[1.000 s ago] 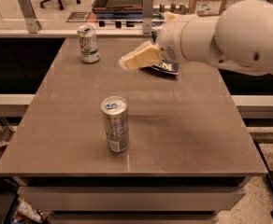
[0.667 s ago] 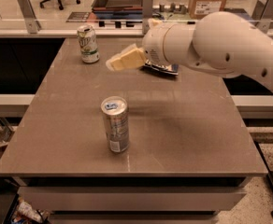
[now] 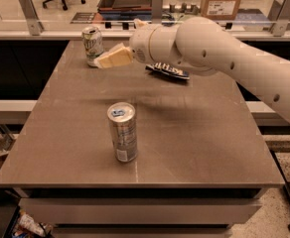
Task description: Pick 7up can
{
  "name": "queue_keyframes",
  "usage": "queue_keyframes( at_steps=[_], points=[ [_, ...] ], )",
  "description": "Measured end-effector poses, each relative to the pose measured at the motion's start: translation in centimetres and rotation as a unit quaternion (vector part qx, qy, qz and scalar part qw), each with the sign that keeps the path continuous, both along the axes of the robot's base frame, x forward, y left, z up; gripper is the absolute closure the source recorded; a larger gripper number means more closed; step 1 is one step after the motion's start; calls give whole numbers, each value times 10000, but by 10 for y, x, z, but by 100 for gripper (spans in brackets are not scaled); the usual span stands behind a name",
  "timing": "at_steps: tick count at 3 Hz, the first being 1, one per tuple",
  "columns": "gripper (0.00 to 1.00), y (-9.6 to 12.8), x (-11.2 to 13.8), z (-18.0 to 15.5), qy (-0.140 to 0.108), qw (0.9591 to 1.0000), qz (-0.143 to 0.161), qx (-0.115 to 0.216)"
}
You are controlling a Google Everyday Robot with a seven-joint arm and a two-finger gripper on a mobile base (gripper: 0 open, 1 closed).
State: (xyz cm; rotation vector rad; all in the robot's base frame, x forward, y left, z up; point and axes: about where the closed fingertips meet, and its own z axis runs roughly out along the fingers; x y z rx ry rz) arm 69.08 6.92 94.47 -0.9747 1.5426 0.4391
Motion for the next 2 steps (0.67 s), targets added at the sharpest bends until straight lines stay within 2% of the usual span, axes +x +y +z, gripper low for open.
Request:
queue_keyframes(
  at_steps=[1, 2],
  points=[
    [0, 17, 21, -13, 99, 9999, 48, 70],
    [0, 30, 40, -24, 190, 9998, -61, 72]
  ],
)
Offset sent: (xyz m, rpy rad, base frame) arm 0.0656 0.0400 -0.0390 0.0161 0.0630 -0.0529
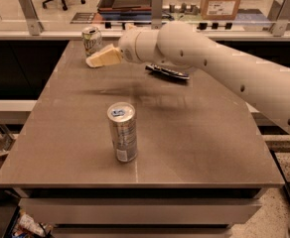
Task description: Pick 7up can
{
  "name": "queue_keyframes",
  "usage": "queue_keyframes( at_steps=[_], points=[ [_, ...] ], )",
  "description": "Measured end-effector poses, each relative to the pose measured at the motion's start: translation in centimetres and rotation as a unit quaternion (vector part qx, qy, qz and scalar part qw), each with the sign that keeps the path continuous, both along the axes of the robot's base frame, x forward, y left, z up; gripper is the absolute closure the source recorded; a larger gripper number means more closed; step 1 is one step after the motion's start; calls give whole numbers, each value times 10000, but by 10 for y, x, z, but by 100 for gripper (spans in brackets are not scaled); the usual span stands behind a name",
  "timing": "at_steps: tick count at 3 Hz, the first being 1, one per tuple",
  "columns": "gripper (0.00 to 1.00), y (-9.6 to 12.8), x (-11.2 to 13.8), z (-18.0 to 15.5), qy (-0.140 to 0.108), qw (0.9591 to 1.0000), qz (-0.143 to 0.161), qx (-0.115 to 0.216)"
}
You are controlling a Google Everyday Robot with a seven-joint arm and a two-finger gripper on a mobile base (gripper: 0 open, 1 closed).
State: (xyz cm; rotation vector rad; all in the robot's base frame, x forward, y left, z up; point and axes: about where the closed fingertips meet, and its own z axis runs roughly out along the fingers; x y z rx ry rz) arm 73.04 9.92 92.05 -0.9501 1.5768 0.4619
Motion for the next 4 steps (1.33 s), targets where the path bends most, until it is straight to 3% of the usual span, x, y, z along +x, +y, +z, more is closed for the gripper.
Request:
queue_keyframes(
  at_steps=[2, 4],
  points=[
    [0, 33, 24, -20, 133, 9993, -317, 114],
    [0, 70, 39, -26, 100, 9996, -79, 238]
  ],
)
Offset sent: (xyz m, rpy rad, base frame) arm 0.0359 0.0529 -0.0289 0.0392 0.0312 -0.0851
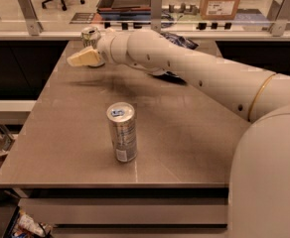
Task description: Pick 7up can
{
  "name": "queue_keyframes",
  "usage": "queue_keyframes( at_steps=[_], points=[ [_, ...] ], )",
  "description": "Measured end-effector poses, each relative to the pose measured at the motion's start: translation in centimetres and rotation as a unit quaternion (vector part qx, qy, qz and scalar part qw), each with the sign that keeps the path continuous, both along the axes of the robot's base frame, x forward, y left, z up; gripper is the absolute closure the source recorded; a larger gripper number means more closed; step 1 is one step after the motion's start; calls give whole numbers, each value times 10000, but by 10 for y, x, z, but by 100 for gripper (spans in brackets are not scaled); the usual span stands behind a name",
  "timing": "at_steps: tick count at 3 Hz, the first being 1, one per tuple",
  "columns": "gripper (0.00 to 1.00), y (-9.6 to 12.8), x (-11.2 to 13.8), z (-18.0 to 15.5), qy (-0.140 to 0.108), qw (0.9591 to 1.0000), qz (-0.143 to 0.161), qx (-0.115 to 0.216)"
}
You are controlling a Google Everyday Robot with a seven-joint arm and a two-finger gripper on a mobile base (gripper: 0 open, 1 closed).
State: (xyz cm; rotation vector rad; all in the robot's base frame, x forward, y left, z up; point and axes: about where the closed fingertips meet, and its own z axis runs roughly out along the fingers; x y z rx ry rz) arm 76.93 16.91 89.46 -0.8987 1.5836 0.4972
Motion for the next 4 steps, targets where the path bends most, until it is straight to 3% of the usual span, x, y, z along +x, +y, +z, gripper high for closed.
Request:
queue_keyframes(
  at_steps=[1, 4],
  points=[
    [18, 11, 11, -1, -16, 9999, 158, 8],
    [88, 18, 10, -1, -8, 9998, 206, 21]
  ],
)
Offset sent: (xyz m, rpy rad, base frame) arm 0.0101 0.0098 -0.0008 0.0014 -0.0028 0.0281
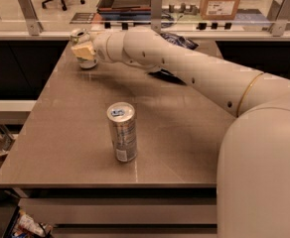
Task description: Pick 7up can
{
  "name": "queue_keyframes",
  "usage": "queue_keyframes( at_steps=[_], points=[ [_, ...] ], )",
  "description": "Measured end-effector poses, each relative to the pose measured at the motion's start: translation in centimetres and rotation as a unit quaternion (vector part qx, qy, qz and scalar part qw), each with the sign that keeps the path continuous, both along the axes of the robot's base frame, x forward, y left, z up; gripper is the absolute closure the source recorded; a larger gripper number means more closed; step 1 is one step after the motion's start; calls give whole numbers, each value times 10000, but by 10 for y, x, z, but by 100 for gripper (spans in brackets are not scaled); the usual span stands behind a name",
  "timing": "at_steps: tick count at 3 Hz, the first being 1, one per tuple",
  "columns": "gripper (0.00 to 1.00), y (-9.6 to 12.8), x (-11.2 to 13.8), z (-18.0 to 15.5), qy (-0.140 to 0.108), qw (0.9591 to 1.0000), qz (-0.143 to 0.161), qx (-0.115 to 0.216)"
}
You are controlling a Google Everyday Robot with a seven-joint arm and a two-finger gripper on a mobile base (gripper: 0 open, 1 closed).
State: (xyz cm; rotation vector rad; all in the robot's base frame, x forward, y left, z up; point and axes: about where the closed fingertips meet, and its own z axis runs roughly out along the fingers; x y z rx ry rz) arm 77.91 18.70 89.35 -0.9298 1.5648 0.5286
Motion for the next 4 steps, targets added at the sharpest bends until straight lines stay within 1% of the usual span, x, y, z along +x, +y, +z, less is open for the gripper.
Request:
queue_keyframes(
  at_steps=[1, 2, 3, 4],
  points=[
    [100, 2, -1, -1, 4, 10000, 14, 1],
    [100, 2, -1, -1, 5, 10000, 14, 1],
    [100, -6, -4, 23, -182, 9998, -65, 90],
    [100, -15, -8, 49, -445, 9988, -162, 146]
  ],
)
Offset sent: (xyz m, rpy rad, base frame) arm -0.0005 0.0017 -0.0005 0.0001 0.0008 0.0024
